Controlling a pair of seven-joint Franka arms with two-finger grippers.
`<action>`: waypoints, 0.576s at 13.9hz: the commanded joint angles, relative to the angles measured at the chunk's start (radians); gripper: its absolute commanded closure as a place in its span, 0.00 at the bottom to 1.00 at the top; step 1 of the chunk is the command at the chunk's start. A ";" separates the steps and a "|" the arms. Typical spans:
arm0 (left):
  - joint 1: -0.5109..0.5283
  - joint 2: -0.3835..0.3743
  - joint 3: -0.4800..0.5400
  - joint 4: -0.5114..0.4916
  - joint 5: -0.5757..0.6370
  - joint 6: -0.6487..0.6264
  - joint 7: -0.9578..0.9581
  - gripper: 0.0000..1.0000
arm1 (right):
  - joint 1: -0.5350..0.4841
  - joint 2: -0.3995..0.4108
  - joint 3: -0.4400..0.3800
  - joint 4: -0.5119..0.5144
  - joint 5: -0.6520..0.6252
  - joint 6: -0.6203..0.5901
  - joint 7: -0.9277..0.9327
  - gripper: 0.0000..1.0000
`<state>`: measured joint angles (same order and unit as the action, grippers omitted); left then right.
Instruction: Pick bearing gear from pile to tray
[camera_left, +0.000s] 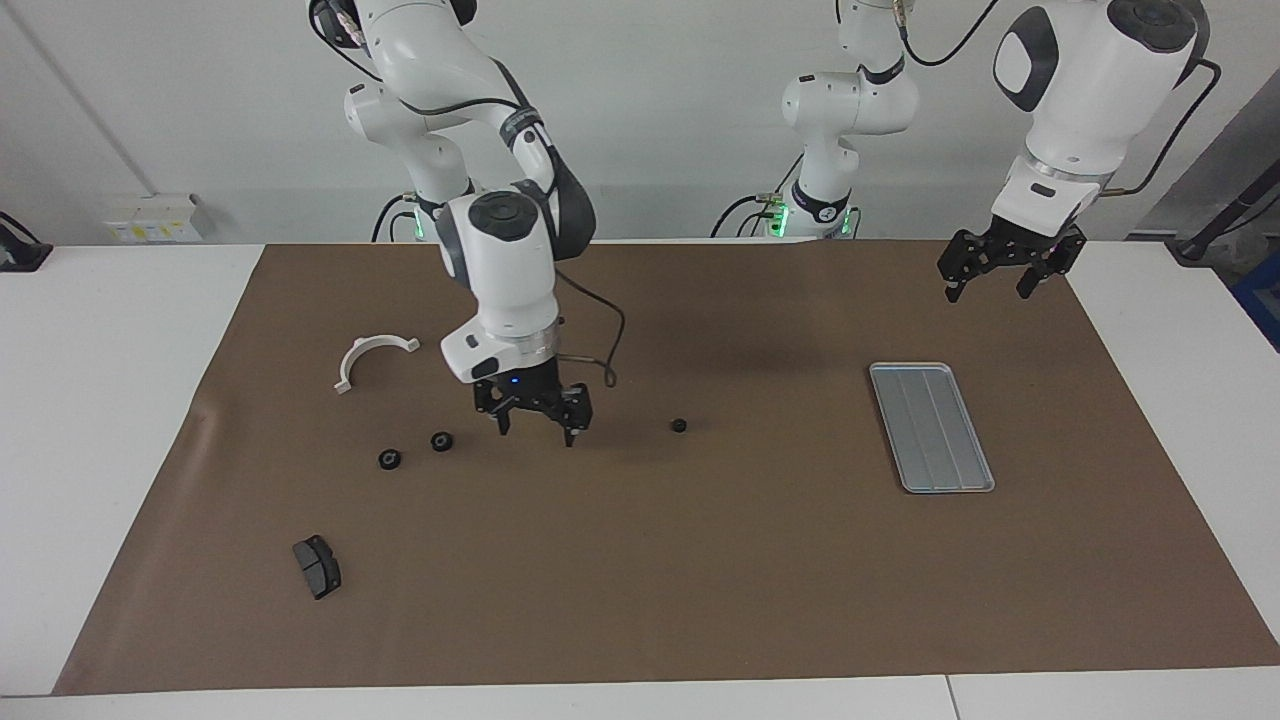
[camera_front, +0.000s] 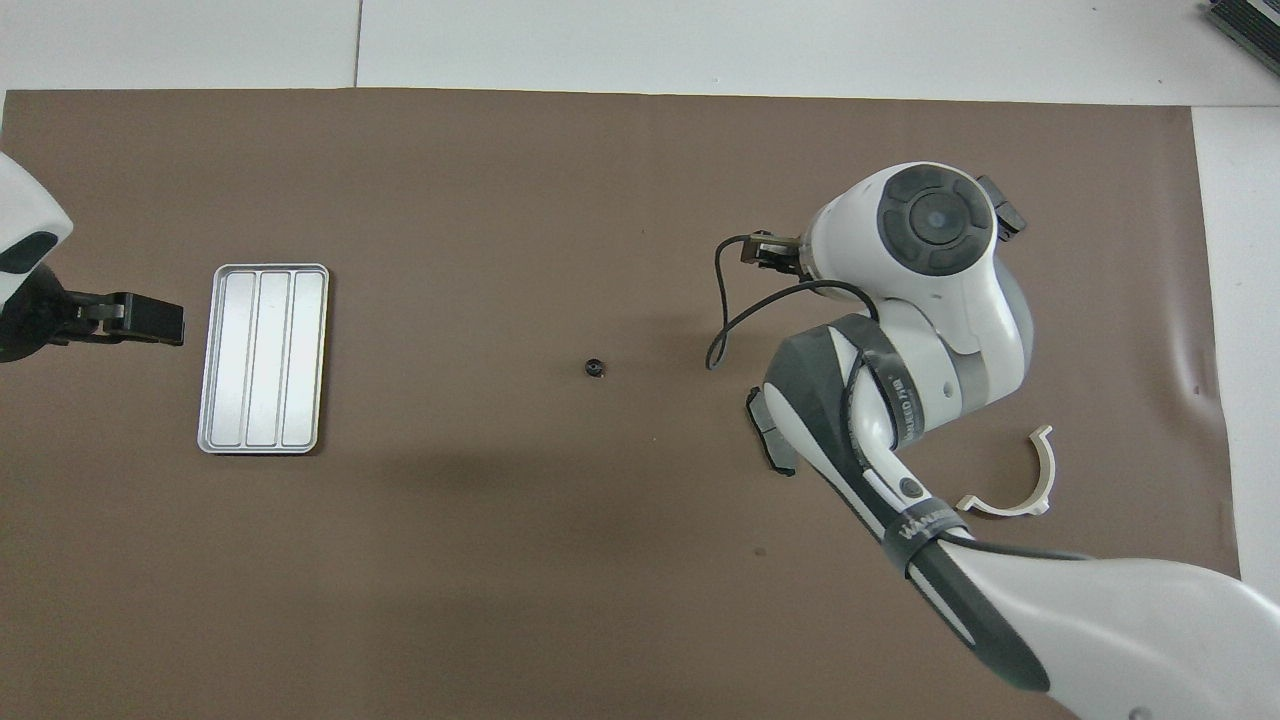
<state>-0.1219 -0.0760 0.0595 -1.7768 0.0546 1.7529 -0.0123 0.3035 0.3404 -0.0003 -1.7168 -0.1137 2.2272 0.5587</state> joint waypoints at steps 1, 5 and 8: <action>0.005 -0.033 0.000 -0.038 -0.007 0.017 0.017 0.00 | -0.088 -0.027 0.017 -0.087 -0.014 0.014 -0.179 0.00; -0.002 -0.033 -0.001 -0.041 -0.007 0.028 0.020 0.00 | -0.170 -0.064 0.020 -0.210 0.025 0.026 -0.393 0.00; -0.008 -0.030 -0.006 -0.039 -0.007 0.040 0.017 0.00 | -0.188 -0.093 0.020 -0.329 0.034 0.102 -0.419 0.00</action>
<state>-0.1234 -0.0760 0.0541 -1.7769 0.0545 1.7573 -0.0046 0.1399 0.3115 0.0024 -1.9220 -0.0996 2.2560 0.1735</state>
